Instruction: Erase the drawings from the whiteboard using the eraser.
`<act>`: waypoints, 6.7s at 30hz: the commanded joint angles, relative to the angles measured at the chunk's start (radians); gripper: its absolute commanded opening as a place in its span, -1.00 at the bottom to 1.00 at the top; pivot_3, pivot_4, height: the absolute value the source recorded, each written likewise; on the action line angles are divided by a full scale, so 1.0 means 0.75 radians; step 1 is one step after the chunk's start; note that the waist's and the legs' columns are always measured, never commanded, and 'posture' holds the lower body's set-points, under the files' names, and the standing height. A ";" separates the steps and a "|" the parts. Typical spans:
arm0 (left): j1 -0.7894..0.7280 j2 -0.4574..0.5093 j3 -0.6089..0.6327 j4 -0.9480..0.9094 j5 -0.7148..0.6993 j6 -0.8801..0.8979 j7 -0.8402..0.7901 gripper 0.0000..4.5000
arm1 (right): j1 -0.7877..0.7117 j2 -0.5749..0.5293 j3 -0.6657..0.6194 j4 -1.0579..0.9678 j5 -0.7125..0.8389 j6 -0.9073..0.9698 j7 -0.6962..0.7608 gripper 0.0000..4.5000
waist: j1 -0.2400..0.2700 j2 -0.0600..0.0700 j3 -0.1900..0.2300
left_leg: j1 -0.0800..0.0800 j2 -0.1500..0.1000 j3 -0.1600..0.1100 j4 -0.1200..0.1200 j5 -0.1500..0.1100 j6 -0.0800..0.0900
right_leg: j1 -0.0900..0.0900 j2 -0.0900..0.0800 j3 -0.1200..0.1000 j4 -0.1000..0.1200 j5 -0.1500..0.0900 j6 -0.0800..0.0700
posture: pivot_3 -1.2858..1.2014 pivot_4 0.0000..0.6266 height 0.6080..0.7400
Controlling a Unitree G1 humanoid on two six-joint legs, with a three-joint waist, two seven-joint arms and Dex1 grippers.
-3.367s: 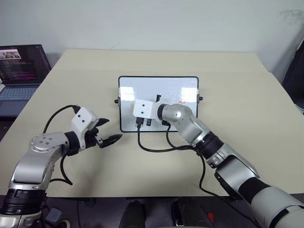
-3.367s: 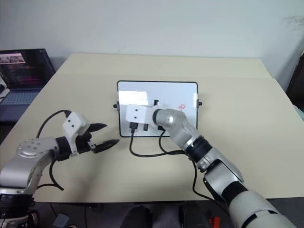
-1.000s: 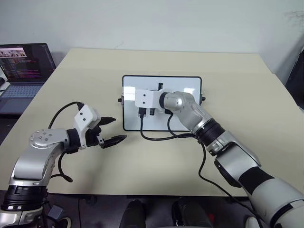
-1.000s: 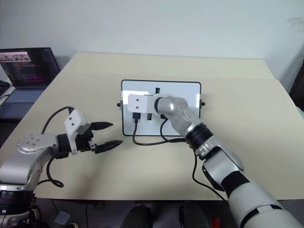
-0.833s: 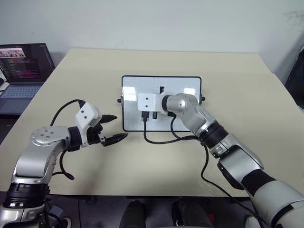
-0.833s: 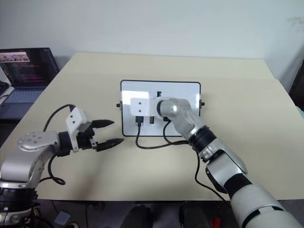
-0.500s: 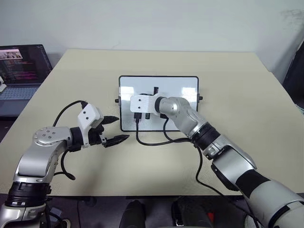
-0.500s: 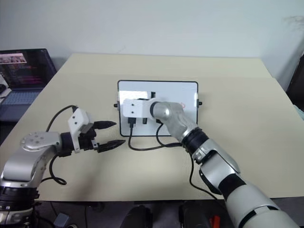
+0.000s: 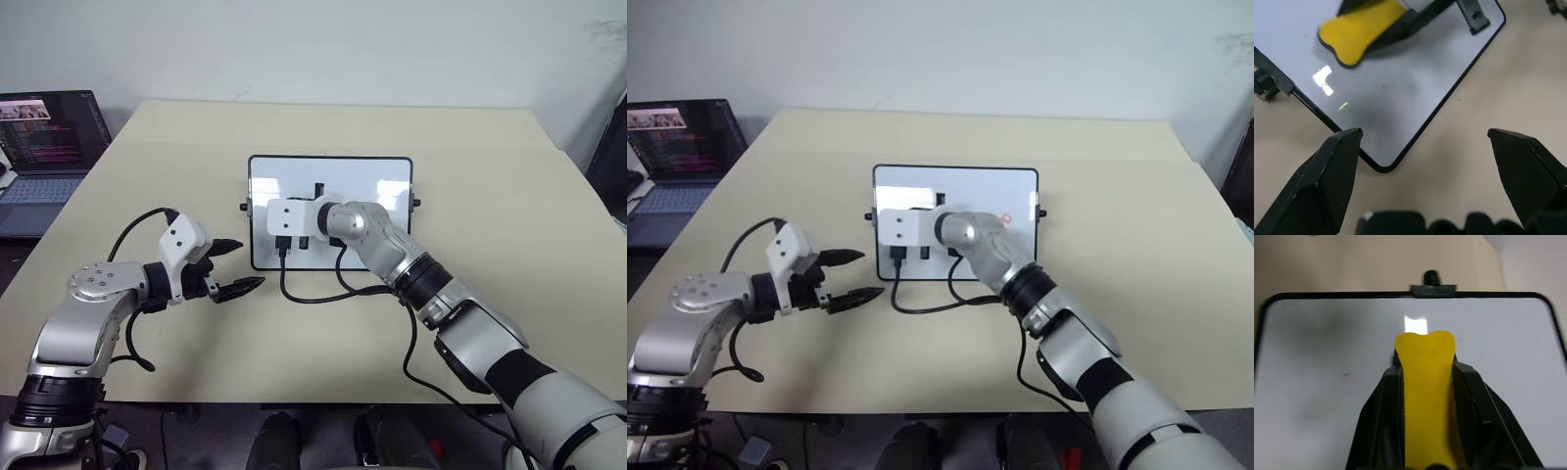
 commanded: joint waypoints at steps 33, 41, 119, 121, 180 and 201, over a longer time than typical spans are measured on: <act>-0.078 -0.047 -0.041 0.005 -0.008 -0.046 -0.007 1.00 | 0.245 -0.106 -0.205 -0.454 0.190 0.300 0.168 -0.56 | 0.005 0.000 0.000 | -0.002 -0.001 0.000 0.000 0.001 0.002 | 0.000 0.000 -0.001 -0.002 0.000 0.001 | 0.03 -0.52 1.00; -0.107 -0.094 -0.022 0.047 -0.003 -0.137 0.008 1.00 | 0.625 -0.114 -0.486 -1.437 0.577 0.891 0.257 -0.56 | 0.004 0.001 0.001 | -0.009 0.000 -0.003 -0.004 -0.002 -0.001 | -0.003 -0.002 0.000 -0.009 -0.002 0.004 | 0.03 -0.52 1.00; -0.073 -0.083 -0.049 -0.036 -0.046 -0.066 -0.055 1.00 | 0.435 -0.267 -0.176 -0.733 0.165 0.375 -0.083 -0.56 | -0.001 0.000 0.002 | -0.005 -0.001 0.002 0.000 -0.002 -0.002 | -0.001 0.000 0.001 -0.005 -0.002 0.004 | 0.03 -0.52 1.00; -0.076 -0.082 -0.049 -0.034 -0.045 -0.066 -0.057 1.00 | 0.459 -0.274 -0.153 -0.759 0.173 0.402 -0.025 -0.56 | -0.001 0.000 0.001 | -0.005 -0.001 0.002 0.000 -0.002 -0.002 | -0.001 0.000 0.001 -0.005 -0.002 0.004 | 0.03 -0.52 1.00; -0.133 -0.096 -0.102 -0.001 -0.040 -0.065 -0.120 1.00 | 0.529 -0.296 -0.233 -0.919 0.128 0.441 0.012 -0.56 | -0.001 0.000 0.002 | -0.005 -0.001 0.002 0.001 -0.002 -0.002 | -0.001 0.000 0.000 -0.004 -0.002 0.003 | 0.03 -0.52 1.00; -0.299 -0.158 -0.215 0.063 0.012 -0.159 -0.161 1.00 | 1.136 -0.463 -0.487 -1.718 0.547 0.930 0.058 -0.56 | -0.005 0.000 0.002 | -0.005 -0.004 0.003 0.000 -0.002 -0.002 | -0.001 0.006 0.002 -0.005 -0.006 0.010 | 0.03 -0.52 1.00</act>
